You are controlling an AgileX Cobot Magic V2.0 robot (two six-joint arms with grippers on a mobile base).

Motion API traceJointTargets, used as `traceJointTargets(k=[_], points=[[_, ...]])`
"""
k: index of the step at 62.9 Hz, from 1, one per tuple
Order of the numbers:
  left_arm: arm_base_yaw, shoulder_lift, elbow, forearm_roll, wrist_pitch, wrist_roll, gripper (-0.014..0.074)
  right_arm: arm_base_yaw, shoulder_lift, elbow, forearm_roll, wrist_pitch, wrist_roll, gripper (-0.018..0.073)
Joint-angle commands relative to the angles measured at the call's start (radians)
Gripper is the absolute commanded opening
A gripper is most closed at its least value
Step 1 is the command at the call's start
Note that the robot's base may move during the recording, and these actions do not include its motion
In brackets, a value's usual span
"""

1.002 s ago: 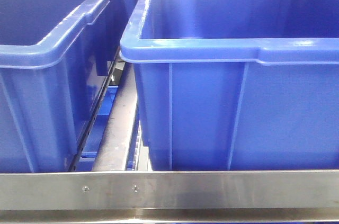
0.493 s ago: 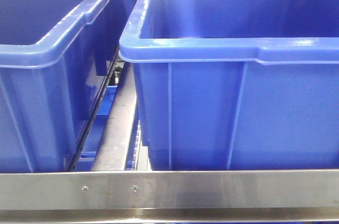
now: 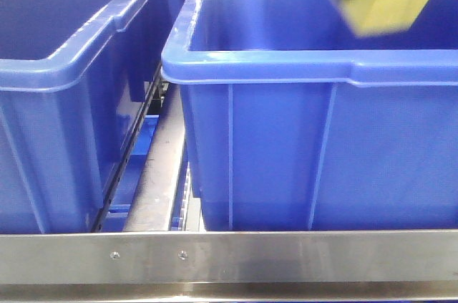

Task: Place yellow foam block on left shelf second layer
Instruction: 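Extend the right gripper into the blue bin and lower the cube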

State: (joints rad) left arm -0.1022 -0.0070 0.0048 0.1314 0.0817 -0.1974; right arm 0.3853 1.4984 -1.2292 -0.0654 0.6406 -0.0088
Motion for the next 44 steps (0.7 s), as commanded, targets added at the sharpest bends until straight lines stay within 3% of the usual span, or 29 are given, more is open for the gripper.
traceJointTargets(k=[1,31,44], points=[[-0.003,-0.013,0.028,-0.007,-0.088,-0.004,0.0136,0.000,0.040,-0.043,-0.017,-0.074,-0.006,0.0281],[-0.003,-0.013,0.028,-0.007,-0.088,-0.004,0.0136,-0.001,0.225,-0.043,-0.018,-0.147,-0.006,0.0300],[-0.003,-0.013,0.028,-0.007,-0.088,-0.004,0.0136,-0.001,0.226,-0.043,-0.018,-0.167,-0.006,0.0614]])
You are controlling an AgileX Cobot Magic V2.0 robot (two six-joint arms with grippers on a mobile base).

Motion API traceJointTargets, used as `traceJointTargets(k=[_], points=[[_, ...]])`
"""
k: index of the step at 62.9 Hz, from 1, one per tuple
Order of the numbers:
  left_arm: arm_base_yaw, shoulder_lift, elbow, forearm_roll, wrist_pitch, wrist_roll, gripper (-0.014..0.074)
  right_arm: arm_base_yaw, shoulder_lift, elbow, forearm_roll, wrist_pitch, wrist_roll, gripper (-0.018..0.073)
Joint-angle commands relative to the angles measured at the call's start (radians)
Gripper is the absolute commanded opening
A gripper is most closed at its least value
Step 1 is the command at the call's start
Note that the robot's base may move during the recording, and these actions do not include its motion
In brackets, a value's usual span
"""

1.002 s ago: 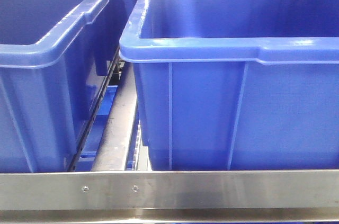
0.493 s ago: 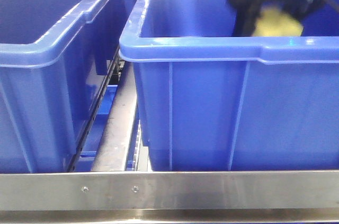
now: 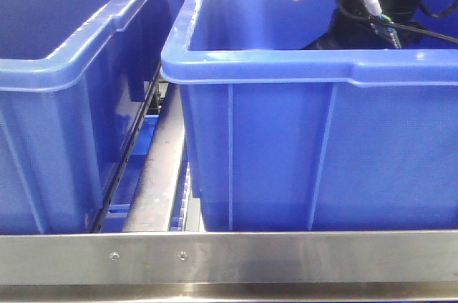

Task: Place yellow foam block on left shelf second layer
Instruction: 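Extend the right gripper into the blue bin and lower the cube, then open the right gripper to release the cube into the bin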

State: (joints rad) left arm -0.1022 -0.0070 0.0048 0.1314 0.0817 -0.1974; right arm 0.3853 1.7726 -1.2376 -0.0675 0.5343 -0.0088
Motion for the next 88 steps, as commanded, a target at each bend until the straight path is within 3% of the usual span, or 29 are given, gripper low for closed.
traceJointTargets(k=[1,21,38,44,63,88], points=[[-0.003,-0.013,0.028,-0.007,-0.088,-0.004,0.0136,-0.001,-0.050,-0.035,-0.016,-0.061,-0.006,0.0619],[-0.003,-0.013,0.028,-0.007,-0.088,-0.004,0.0136,-0.001,-0.145,-0.014,-0.016,-0.058,-0.006,0.0601],[-0.003,-0.013,0.028,-0.007,-0.088,-0.004,0.0136,-0.001,-0.409,0.259,-0.016,-0.314,-0.006,0.0585],[-0.003,-0.013,0.028,-0.007,-0.088,-0.004,0.0136,-0.001,-0.524,0.376,-0.016,-0.416,-0.006,0.0505],[-0.003,-0.013,0.028,-0.007,-0.088,-0.004,0.0136,0.000,-0.894,0.652,-0.016,-0.571,-0.006,0.0022],[-0.003,-0.013,0.028,-0.007,-0.088,-0.004,0.0136,0.000,-1.084,0.720,-0.014,-0.557,-0.006,0.0034]])
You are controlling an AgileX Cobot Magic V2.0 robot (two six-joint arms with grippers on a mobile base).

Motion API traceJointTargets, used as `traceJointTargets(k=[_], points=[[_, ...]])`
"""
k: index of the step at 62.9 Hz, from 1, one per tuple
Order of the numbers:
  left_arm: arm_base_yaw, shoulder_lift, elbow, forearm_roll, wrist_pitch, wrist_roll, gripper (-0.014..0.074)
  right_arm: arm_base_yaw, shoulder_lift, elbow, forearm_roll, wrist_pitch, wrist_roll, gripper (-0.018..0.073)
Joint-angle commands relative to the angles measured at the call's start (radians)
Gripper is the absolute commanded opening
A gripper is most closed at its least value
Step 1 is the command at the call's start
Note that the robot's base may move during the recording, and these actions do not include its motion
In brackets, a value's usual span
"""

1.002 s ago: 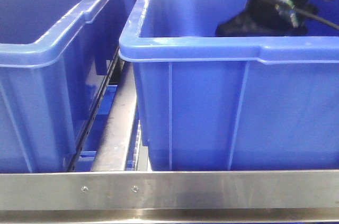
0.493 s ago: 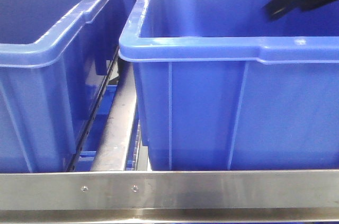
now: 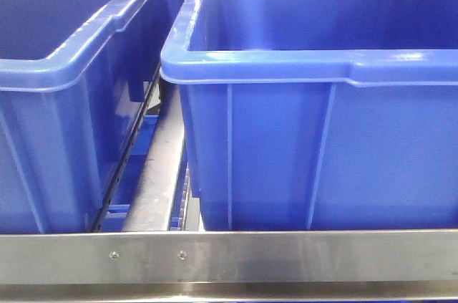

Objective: Place yellow foam block on left shelf second layer

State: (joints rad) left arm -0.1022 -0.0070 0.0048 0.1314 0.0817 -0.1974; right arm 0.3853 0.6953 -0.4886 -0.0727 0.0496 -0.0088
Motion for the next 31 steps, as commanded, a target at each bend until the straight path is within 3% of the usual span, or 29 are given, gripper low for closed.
traceJointTargets(k=[1,31], points=[[-0.003,-0.013,0.028,-0.007,-0.088,-0.004,0.0136,0.000,-0.006,-0.029,-0.009,-0.071,-0.006,0.0034],[-0.003,-0.013,0.028,-0.007,-0.088,-0.004,0.0136,-0.025,-0.061,0.029,-0.004,-0.068,-0.006,0.0034]])
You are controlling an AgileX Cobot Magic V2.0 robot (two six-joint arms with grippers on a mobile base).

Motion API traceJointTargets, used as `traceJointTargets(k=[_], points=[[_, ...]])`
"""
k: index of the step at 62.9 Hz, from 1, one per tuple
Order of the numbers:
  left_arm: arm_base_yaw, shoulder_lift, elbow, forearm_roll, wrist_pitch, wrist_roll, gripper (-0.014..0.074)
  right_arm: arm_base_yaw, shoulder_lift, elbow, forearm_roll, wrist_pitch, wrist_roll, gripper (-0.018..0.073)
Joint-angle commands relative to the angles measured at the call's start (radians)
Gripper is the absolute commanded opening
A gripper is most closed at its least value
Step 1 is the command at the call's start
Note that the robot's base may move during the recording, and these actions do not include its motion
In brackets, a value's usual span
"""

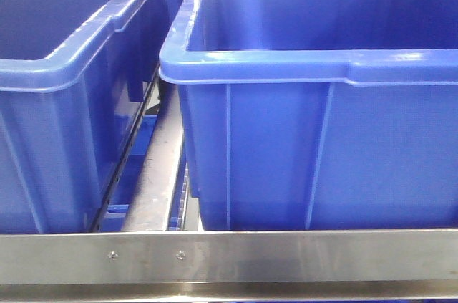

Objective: Place yellow foam block on left shelf second layer

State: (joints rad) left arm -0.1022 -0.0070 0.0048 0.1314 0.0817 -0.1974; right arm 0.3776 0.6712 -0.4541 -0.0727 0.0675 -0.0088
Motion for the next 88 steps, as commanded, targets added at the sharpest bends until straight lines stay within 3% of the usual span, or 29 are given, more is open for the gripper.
traceJointTargets(k=[1,8,25,33,45,88], points=[[-0.003,-0.013,0.028,-0.007,-0.088,-0.004,0.0136,-0.021,-0.047,0.003,-0.003,-0.086,-0.006,0.0034],[-0.003,-0.013,0.028,-0.007,-0.088,-0.004,0.0136,-0.072,-0.171,0.087,0.012,-0.086,-0.006,0.0034],[-0.003,-0.013,0.028,-0.007,-0.088,-0.004,0.0136,-0.285,-0.523,0.273,0.037,-0.085,-0.006,0.0034],[-0.003,-0.013,0.028,-0.007,-0.088,-0.004,0.0136,-0.339,-0.636,0.356,0.065,-0.088,-0.006,0.0034],[-0.003,-0.013,0.028,-0.007,-0.088,-0.004,0.0136,-0.346,-0.698,0.466,0.073,-0.147,-0.005,0.0034],[-0.003,-0.013,0.028,-0.007,-0.088,-0.004,0.0136,-0.346,-0.700,0.463,0.073,-0.175,-0.005,0.0034]])
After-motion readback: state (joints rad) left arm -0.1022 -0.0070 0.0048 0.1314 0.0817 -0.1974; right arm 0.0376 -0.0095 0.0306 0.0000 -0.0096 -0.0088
